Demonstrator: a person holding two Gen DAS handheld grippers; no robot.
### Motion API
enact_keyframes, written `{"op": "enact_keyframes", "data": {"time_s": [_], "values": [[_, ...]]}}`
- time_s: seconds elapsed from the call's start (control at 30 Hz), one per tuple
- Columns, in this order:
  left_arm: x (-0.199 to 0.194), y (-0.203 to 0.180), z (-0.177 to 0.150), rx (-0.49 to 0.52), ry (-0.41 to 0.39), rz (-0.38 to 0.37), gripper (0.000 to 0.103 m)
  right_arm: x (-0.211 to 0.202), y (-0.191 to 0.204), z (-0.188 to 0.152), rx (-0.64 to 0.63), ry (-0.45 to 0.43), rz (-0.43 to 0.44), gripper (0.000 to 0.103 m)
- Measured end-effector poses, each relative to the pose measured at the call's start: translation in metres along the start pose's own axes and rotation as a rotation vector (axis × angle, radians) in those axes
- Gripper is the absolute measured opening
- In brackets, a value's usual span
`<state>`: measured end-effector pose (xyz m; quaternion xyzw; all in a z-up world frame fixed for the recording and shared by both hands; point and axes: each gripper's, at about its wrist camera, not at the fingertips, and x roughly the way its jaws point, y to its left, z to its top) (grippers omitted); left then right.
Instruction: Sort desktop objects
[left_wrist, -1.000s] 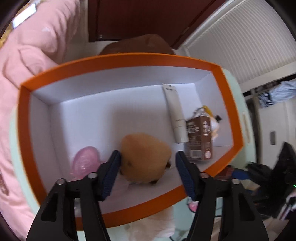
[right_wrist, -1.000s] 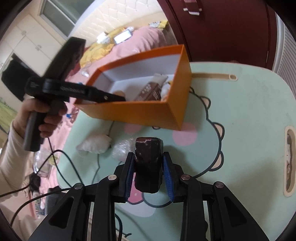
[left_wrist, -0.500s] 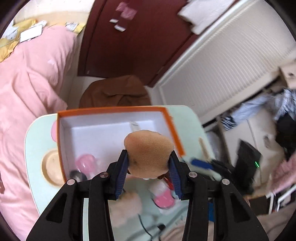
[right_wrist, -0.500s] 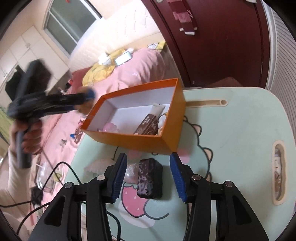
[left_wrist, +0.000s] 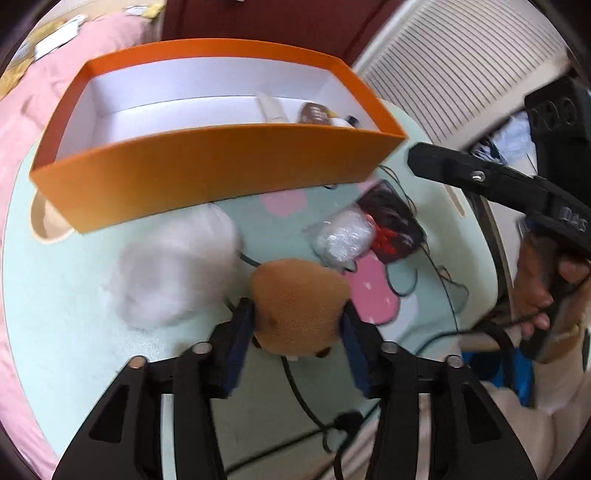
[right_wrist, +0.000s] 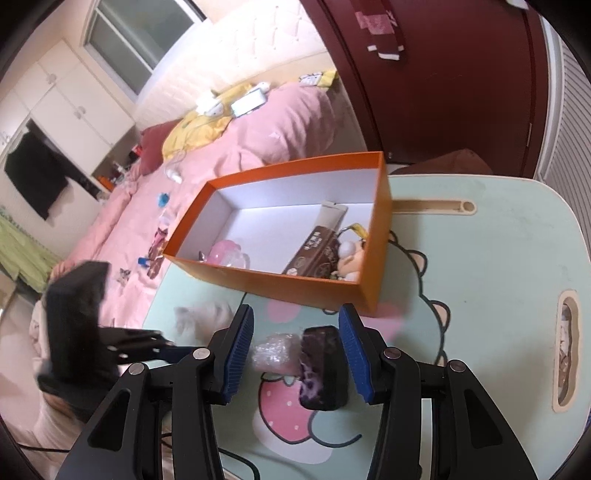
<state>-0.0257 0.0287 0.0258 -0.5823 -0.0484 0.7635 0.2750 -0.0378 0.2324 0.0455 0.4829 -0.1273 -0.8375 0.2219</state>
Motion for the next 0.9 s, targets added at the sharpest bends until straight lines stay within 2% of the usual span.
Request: {"op": "enact_keyframes", "data": {"time_s": [0.07,0.13,0.37,0.67,0.9], "values": [[-0.001,0.006,-0.002,-0.032,-0.030,-0.018,0.055,0.003,0.003,0.006,-0.003,0.007,-0.003,0.047],[-0.004,0.012,-0.005,-0.060,-0.051,-0.029,0.065,0.004,0.008,0.015,-0.012,0.009,-0.004,0.047],[-0.020,0.016,-0.013,-0.093,-0.109,-0.067,0.078,0.021,0.025,0.049,-0.059,0.043,-0.045,0.047],[-0.034,0.014,-0.021,-0.119,-0.167,0.032,0.079,0.063,0.025,0.070,-0.033,0.178,-0.146,0.047],[-0.035,0.019,-0.021,-0.128,-0.177,0.052,0.079,0.080,0.025,0.074,-0.036,0.275,-0.201,0.047]]}}
